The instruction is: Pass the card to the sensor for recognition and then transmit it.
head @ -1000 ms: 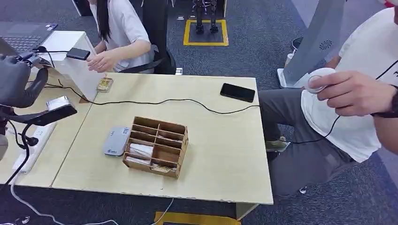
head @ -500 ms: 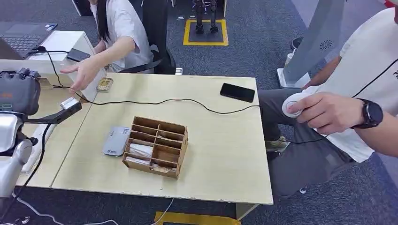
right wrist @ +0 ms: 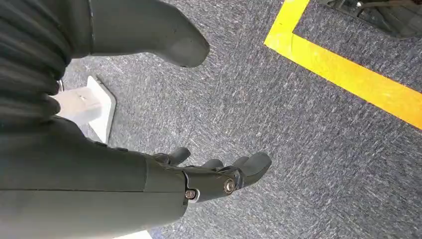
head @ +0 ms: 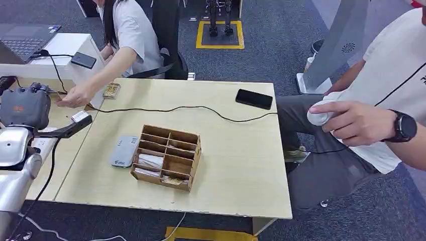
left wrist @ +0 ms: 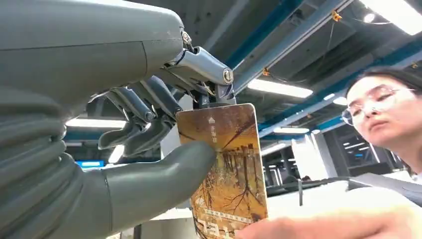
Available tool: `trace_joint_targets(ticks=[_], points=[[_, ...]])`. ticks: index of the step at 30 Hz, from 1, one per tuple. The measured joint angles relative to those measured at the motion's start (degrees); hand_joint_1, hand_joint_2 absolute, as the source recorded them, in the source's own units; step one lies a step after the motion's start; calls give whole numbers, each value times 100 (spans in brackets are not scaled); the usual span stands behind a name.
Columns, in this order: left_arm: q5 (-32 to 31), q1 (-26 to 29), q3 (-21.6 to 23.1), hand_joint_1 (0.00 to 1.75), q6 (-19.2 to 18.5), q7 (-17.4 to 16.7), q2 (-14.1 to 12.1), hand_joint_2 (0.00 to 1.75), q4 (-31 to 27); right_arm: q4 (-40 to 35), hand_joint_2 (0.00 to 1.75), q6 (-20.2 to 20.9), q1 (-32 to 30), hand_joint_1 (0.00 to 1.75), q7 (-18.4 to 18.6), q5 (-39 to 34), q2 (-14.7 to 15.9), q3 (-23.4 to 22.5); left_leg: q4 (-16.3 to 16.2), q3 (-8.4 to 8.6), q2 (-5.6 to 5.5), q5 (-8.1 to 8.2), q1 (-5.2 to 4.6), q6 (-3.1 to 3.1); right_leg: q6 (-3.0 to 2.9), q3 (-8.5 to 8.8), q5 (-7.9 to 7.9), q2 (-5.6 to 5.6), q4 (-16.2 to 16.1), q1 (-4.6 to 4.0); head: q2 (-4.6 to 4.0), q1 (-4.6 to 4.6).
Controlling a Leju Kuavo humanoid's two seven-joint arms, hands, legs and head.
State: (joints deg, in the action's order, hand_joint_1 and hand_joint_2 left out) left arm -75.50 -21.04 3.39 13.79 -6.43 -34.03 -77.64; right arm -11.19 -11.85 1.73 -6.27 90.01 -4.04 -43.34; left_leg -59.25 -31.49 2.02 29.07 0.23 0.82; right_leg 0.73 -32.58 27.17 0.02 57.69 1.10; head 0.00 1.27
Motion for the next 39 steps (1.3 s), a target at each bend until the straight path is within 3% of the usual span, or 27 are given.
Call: trace_joint_targets(ticks=[9,14,18,20,23,26,28,30,31,32,36,39], points=[[374,326,-59,0,324,199,11,175,-53,2,175,-2,-11,0,-9,-7,0,0,1,-4,0,1,0,0,0,0,0,0,0,1,0,0],[969,780,-547,0,461,355,-99,175,-92,2,175,-22,-17,0,-7,-13,0,0,2,-8,3,1,2,-1,0,-2,2,-5,1,0,0,0],[1564,1338,-1310,0,645,622,-295,175,-92,2,175,-37,-29,0,-7,-107,-2,-2,7,-6,11,4,2,-5,-1,-3,5,-14,3,0,0,0],[1982,1752,-1896,0,673,871,-306,175,-94,11,175,-31,-47,0,29,-109,-9,-13,7,-3,21,7,3,-6,1,-7,8,-25,3,0,0,0],[2417,2386,-3077,0,485,1742,-135,175,-186,13,175,-31,-96,0,61,-125,-22,-59,8,-6,25,14,3,-9,2,-11,14,-28,2,0,0,0],[2272,2717,-4444,0,-382,2793,480,175,-492,17,175,-31,-149,0,96,-223,-46,-129,9,-10,17,21,1,2,1,-6,22,-21,-3,3,0,-4],[1973,2712,-5456,0,-1108,3363,1044,175,-646,17,175,-29,-172,0,131,-284,-57,-190,9,-10,18,25,1,6,2,-1,22,-21,-6,5,0,-11],[1641,2634,-6369,0,-1533,3513,1540,175,-667,17,175,-28,-205,0,177,-306,-70,-249,8,-5,22,32,-4,5,3,3,22,-25,-10,5,0,-7],[1339,2542,-6826,0,-1518,3552,1824,175,-602,17,175,-33,-225,0,181,-308,-83,-284,8,-6,17,32,-6,6,3,6,21,-22,-11,8,0,-7],[1147,2473,-7319,0,-1390,3484,2139,175,-472,17,175,-35,-235,0,195,-310,-90,-319,9,-3,16,33,-13,7,4,6,22,-20,-12,18,0,-9],[853,2418,-8260,0,-677,2766,3098,175,297,17,175,-63,-251,0,195,-313,-131,-424,6,2,-3,42,-19,23,22,14,32,2,-19,22,0,-4],[851,2337,-8634,0,-255,1688,3718,175,1072,17,175,-120,-243,0,197,-313,-136,-496,6,7,-25,44,-25,29,27,32,35,25,-20,28,0,-13]])
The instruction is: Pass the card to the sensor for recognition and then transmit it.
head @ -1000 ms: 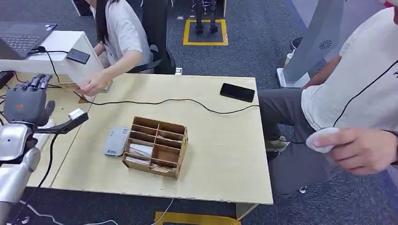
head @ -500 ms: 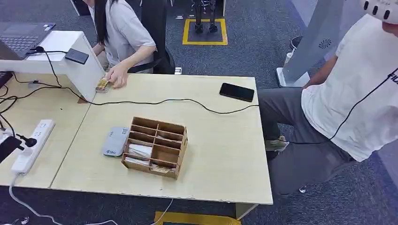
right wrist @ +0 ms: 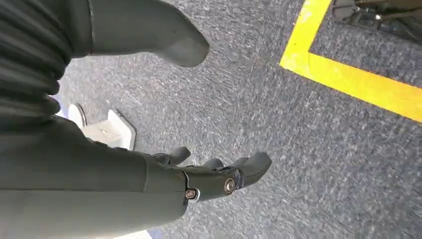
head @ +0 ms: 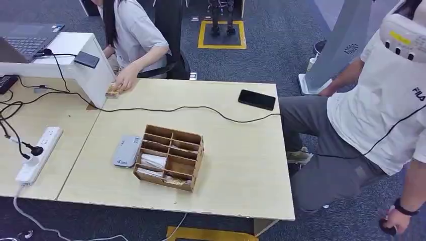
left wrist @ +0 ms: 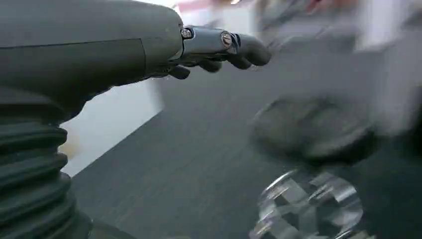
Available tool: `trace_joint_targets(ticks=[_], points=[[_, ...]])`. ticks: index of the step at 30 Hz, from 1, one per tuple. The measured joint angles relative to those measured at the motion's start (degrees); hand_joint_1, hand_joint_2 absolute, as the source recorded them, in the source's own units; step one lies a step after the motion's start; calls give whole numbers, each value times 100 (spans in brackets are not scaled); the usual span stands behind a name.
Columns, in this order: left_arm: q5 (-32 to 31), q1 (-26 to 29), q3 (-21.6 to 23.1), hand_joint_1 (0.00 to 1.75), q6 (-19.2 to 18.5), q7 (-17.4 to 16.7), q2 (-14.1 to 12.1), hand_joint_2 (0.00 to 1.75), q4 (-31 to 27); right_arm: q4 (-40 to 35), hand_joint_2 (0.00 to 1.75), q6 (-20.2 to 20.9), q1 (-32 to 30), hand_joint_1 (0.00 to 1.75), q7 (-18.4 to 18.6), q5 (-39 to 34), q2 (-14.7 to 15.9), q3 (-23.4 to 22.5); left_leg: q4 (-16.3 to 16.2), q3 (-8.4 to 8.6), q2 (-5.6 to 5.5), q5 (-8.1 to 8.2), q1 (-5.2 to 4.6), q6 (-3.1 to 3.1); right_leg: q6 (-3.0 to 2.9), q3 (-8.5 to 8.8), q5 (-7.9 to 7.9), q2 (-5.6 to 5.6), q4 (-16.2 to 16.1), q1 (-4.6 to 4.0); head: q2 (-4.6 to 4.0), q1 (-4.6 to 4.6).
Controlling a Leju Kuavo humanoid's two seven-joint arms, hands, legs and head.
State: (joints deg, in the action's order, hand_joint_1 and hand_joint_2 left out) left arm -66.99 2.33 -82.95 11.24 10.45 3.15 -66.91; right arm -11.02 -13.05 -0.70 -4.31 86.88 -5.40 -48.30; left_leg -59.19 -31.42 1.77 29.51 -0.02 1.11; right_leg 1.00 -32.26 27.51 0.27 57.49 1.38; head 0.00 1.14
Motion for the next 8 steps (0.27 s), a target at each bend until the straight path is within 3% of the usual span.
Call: trace_joint_targets(ticks=[2,4,6,8], points=[[348,-92,-159,0,630,-933,317,175,788,-7,175,-15,2,0,13,2,2,-33,-1,2,-2,0,-6,4,9,3,-4,1,-1,6,0,7],[597,-173,-260,0,1132,-1459,555,175,1462,-22,175,-15,16,0,31,-48,4,-74,-4,2,-4,-1,-9,7,10,3,-5,4,-2,8,0,4],[640,-254,-319,0,1381,-1427,734,175,2120,-42,175,7,37,0,-24,-263,15,-155,-5,2,-6,-7,-13,18,14,2,-8,10,-3,10,0,9],[476,-321,-297,0,1527,-1125,874,175,2585,-88,175,193,48,0,-162,-643,31,-159,-6,2,-6,-8,-10,19,16,4,-9,10,-3,8,0,-2]])
